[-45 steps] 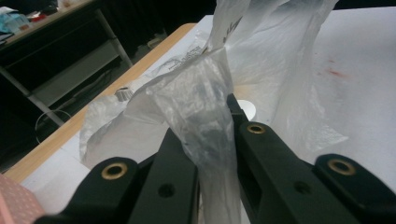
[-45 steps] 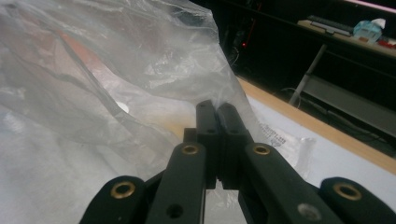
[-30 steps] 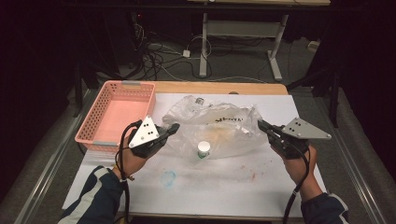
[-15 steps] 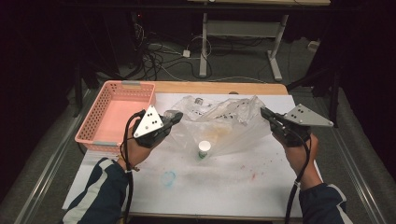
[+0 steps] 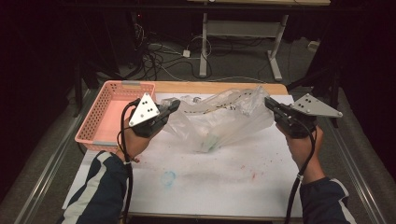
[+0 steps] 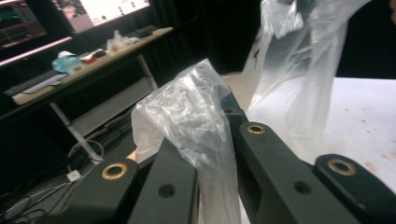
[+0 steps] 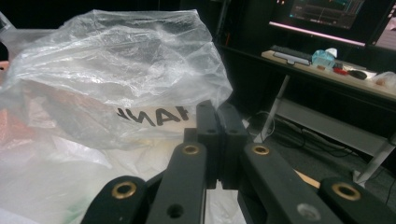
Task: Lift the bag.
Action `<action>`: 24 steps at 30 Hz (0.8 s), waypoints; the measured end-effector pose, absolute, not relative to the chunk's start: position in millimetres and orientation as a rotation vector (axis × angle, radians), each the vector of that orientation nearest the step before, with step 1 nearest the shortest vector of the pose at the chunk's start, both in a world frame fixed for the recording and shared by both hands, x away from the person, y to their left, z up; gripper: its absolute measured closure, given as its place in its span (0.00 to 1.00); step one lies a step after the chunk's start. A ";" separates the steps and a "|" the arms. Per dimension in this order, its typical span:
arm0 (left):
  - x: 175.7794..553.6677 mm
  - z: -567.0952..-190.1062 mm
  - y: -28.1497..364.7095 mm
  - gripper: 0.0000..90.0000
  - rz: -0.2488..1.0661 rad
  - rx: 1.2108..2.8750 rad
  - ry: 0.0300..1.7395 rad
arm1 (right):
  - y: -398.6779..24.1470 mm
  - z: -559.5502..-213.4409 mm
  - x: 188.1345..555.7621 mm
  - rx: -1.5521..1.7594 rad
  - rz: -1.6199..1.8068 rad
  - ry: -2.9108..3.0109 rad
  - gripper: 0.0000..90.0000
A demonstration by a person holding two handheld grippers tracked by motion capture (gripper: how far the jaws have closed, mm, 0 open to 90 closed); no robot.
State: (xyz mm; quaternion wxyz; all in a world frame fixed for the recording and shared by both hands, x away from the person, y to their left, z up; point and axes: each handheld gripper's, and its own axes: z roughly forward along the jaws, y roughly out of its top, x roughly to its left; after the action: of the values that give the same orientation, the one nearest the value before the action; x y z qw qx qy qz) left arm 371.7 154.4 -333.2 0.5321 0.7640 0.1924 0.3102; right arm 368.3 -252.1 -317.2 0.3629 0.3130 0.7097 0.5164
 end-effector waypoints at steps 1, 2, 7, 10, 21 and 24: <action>371.6 -331.5 155.8 0.98 0.741 1.814 0.463 | -252.7 -315.0 367.4 0.803 1.329 1.821 1.00; 371.5 -329.1 157.3 0.98 0.740 1.809 0.467 | -252.7 -315.0 367.4 0.803 1.329 1.821 1.00; 368.2 -313.7 160.2 0.98 0.764 1.793 0.457 | -252.9 -296.0 360.5 0.781 1.353 1.791 1.00; 368.2 -309.5 160.0 0.98 0.766 1.783 0.453 | -250.9 -289.0 357.5 0.768 1.354 1.782 1.00; 396.4 -295.6 154.4 0.97 0.847 1.794 0.518 | -259.7 -278.6 380.3 0.827 1.320 1.767 1.00; 416.7 -299.9 147.1 0.97 0.866 1.823 0.557 | -262.1 -281.3 393.5 0.865 1.297 1.774 1.00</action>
State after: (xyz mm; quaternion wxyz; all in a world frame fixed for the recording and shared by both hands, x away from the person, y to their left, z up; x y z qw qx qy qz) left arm 416.7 147.1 -299.9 0.5004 0.7539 0.2305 0.3580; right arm 393.5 -262.1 -281.3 0.3801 0.3389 0.6949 0.5078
